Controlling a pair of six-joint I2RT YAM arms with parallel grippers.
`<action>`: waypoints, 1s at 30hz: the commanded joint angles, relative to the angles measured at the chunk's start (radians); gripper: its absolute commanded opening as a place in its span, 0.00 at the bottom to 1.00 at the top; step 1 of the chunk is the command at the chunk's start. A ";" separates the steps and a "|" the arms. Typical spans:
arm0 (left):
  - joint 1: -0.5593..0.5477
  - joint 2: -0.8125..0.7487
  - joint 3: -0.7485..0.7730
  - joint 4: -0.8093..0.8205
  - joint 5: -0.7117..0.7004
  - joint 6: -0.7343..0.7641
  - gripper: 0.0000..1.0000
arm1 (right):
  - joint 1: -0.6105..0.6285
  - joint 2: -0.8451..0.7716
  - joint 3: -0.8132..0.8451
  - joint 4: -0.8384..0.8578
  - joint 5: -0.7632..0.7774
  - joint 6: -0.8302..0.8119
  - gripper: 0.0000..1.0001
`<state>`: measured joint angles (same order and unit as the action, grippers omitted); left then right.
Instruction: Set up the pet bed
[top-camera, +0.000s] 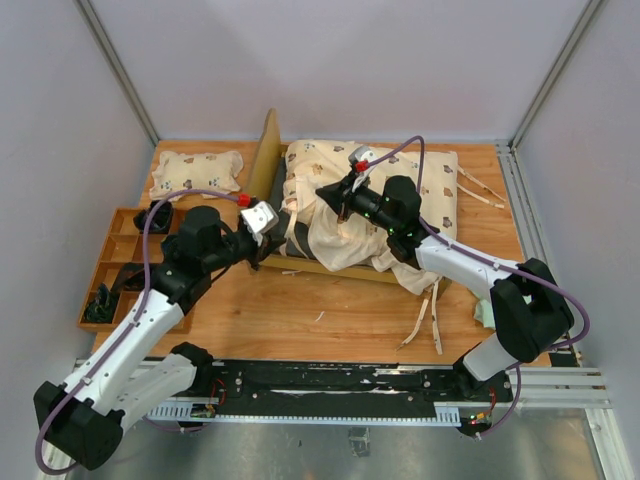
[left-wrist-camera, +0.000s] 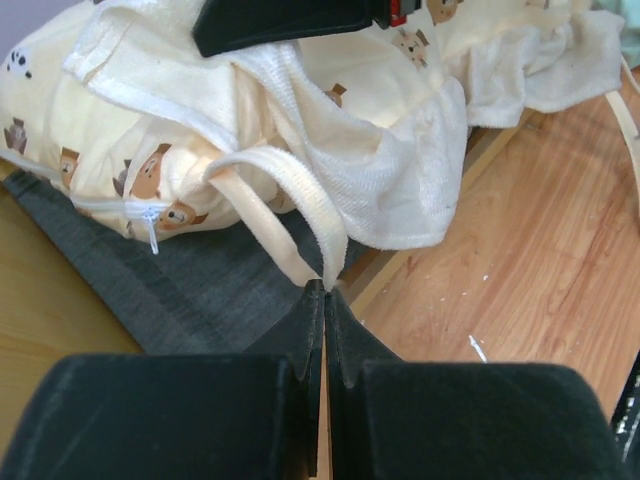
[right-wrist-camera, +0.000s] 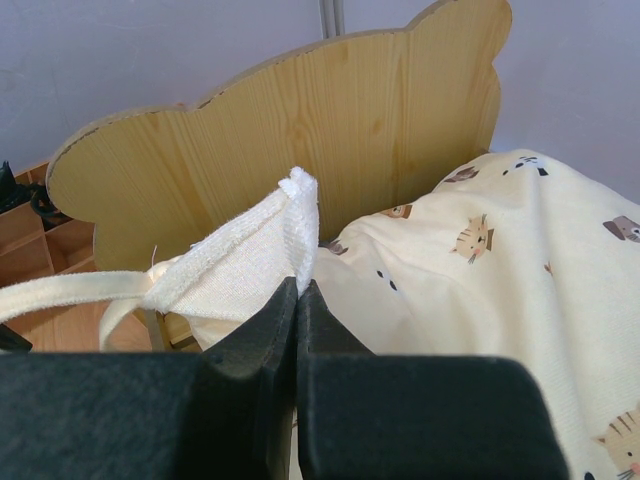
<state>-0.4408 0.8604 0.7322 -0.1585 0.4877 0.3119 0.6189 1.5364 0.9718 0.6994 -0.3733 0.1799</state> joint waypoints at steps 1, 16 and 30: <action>0.004 0.018 0.111 -0.152 -0.073 -0.151 0.00 | -0.028 0.001 0.000 0.042 0.004 0.000 0.00; 0.004 -0.054 0.210 -0.289 0.068 -0.652 0.00 | -0.028 0.037 0.025 0.001 -0.010 -0.017 0.00; 0.004 -0.111 -0.155 0.234 0.133 -0.987 0.25 | -0.019 0.035 0.046 -0.051 -0.009 -0.038 0.00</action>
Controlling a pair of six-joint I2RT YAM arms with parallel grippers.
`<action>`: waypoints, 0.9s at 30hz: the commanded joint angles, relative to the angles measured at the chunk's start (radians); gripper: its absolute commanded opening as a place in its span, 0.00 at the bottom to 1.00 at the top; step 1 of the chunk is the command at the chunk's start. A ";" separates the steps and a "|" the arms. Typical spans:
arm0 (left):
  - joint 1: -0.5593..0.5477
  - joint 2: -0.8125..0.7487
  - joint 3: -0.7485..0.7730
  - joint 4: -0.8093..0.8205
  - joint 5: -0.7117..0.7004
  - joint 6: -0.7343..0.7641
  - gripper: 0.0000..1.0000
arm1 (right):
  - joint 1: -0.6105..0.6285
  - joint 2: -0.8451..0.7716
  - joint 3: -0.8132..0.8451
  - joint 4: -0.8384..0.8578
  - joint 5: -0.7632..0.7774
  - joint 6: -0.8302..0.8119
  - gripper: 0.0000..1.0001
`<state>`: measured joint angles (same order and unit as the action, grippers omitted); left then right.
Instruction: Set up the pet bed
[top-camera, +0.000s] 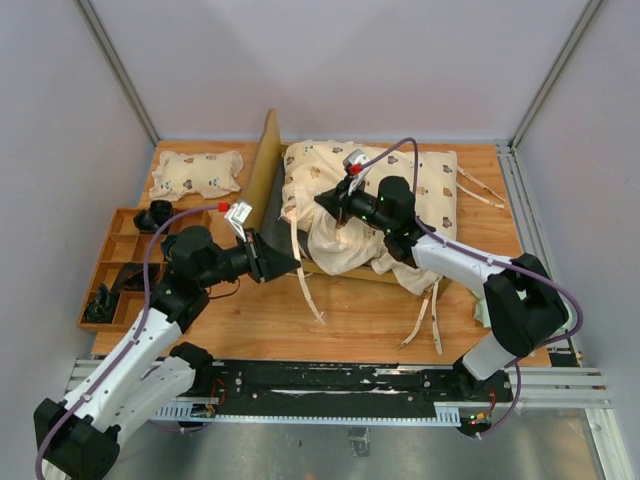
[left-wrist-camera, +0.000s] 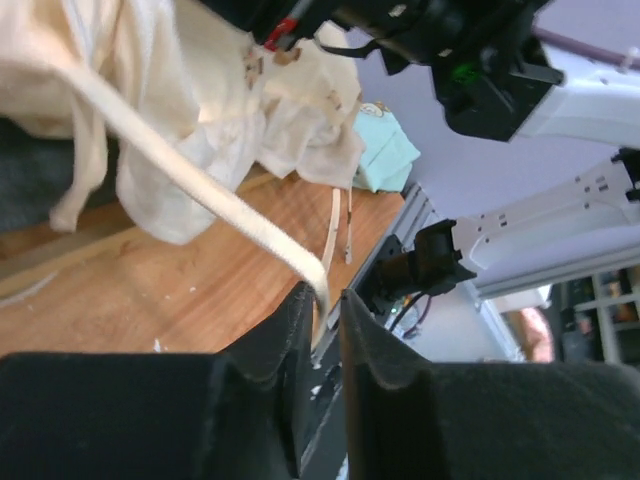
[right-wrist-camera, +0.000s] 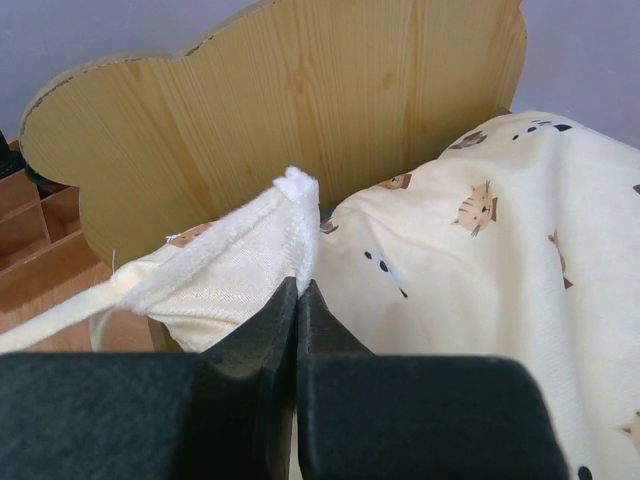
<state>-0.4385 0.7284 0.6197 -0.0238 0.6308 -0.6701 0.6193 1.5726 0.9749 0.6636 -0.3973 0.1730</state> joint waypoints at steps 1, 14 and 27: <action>0.001 0.023 -0.056 0.080 -0.057 0.035 0.37 | -0.018 0.001 0.046 -0.020 0.014 -0.035 0.00; -0.033 0.056 -0.261 0.065 -0.580 0.263 0.47 | -0.020 0.082 0.104 -0.117 0.074 -0.133 0.00; -0.060 0.293 -0.321 0.324 -0.652 0.330 0.45 | -0.021 0.084 0.092 -0.101 0.078 -0.133 0.00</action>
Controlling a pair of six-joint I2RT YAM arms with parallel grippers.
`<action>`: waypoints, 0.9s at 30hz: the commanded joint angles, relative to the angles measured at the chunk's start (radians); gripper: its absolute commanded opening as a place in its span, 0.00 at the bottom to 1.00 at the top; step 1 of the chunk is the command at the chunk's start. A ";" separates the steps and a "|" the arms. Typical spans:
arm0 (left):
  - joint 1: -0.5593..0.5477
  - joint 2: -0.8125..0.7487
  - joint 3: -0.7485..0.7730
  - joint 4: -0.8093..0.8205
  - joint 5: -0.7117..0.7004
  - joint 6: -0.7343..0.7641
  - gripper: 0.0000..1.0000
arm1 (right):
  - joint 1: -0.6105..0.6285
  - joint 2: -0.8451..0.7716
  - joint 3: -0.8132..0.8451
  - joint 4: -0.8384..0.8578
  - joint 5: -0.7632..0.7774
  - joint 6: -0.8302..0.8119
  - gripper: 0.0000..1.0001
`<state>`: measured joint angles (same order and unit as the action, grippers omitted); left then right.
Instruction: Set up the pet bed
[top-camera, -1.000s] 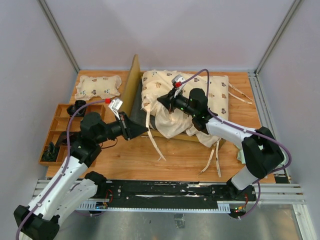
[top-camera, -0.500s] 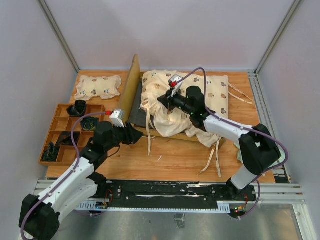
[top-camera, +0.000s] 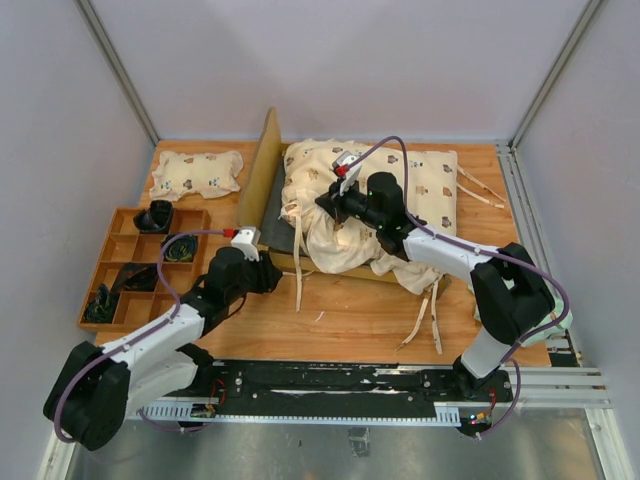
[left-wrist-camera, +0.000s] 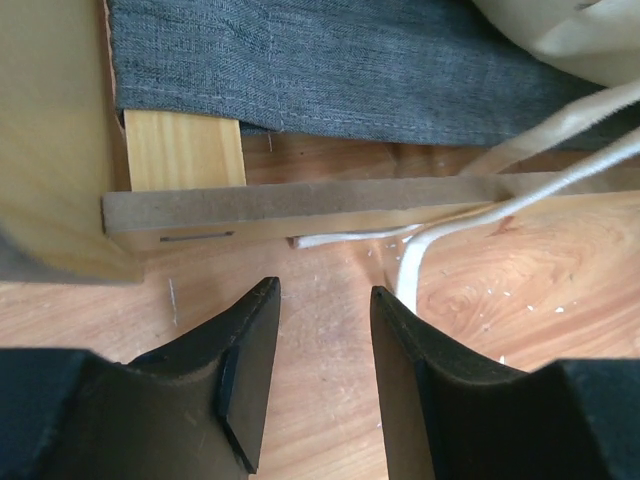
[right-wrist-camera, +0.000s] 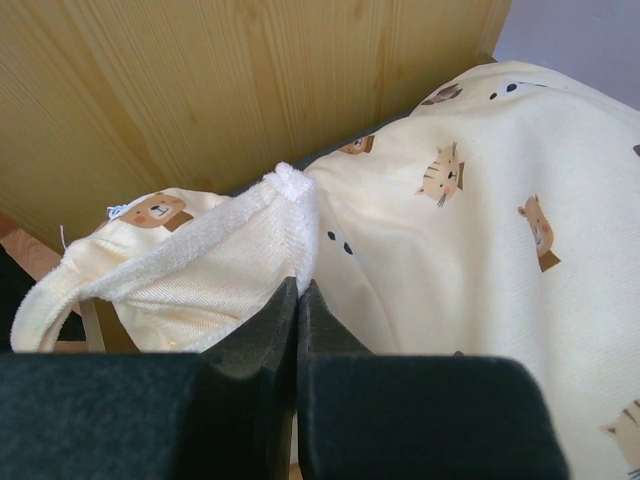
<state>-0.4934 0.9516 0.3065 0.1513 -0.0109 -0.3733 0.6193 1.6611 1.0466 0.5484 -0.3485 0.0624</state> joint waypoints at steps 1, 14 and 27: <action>-0.005 0.091 0.001 0.170 -0.001 0.047 0.45 | -0.020 -0.006 0.019 0.015 0.029 -0.022 0.00; -0.005 0.333 0.134 0.192 0.198 0.251 0.57 | -0.020 -0.007 0.018 0.020 0.025 -0.023 0.00; -0.005 0.405 0.140 0.186 0.187 0.201 0.53 | -0.020 -0.024 0.011 0.034 0.023 -0.021 0.00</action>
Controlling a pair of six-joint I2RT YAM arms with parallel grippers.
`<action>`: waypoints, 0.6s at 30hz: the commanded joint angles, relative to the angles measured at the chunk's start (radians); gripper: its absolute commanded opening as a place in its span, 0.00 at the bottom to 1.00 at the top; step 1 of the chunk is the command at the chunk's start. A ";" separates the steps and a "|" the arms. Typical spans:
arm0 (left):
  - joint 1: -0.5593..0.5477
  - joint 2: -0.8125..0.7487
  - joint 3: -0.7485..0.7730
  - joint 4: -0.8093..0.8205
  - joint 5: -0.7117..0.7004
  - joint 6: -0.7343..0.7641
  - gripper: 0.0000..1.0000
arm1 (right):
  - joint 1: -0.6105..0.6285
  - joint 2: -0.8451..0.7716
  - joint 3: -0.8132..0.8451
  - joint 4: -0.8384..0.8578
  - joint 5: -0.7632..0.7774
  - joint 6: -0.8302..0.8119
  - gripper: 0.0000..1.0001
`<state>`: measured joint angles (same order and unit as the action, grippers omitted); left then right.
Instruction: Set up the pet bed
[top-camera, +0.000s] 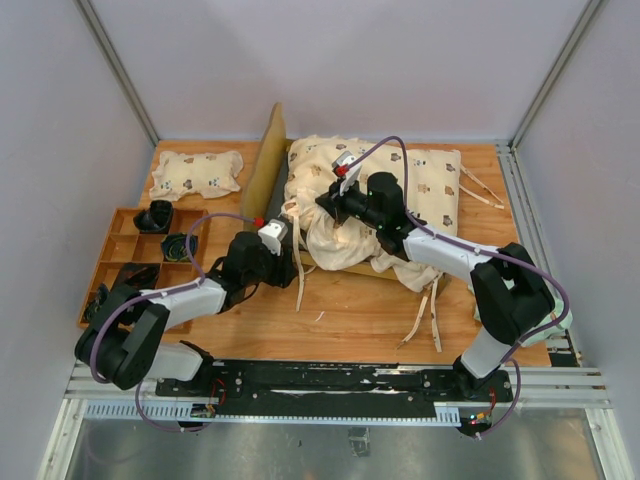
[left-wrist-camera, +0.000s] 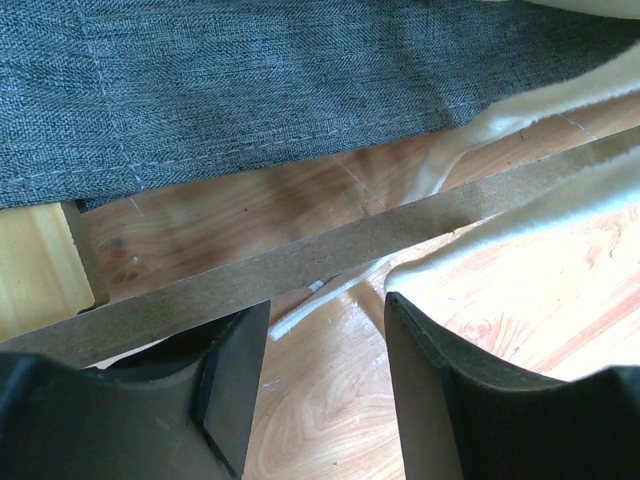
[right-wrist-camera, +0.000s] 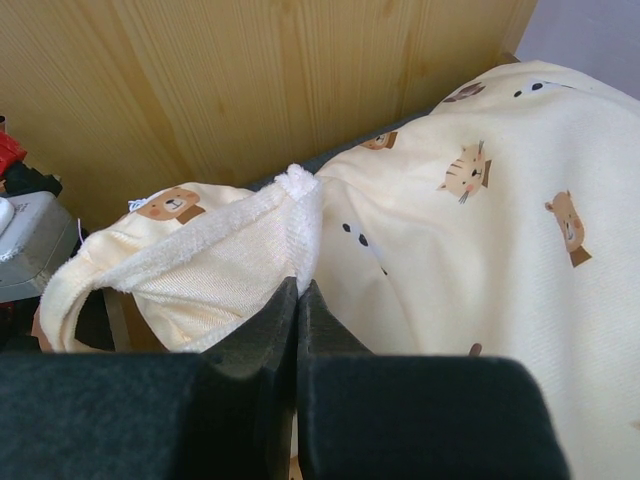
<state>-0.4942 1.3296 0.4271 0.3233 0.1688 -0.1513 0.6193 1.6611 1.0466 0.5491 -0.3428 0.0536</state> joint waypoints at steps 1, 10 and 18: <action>-0.006 0.031 0.017 0.012 0.015 -0.026 0.53 | -0.020 -0.027 0.009 0.035 0.018 -0.011 0.00; -0.037 0.056 -0.002 0.010 -0.018 -0.046 0.56 | -0.021 -0.038 -0.007 0.052 0.020 -0.001 0.00; -0.052 0.114 0.021 -0.020 -0.085 -0.070 0.56 | -0.020 -0.067 -0.028 0.062 0.029 -0.006 0.00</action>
<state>-0.5407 1.4025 0.4267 0.3347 0.1265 -0.2005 0.6193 1.6402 1.0359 0.5682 -0.3374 0.0540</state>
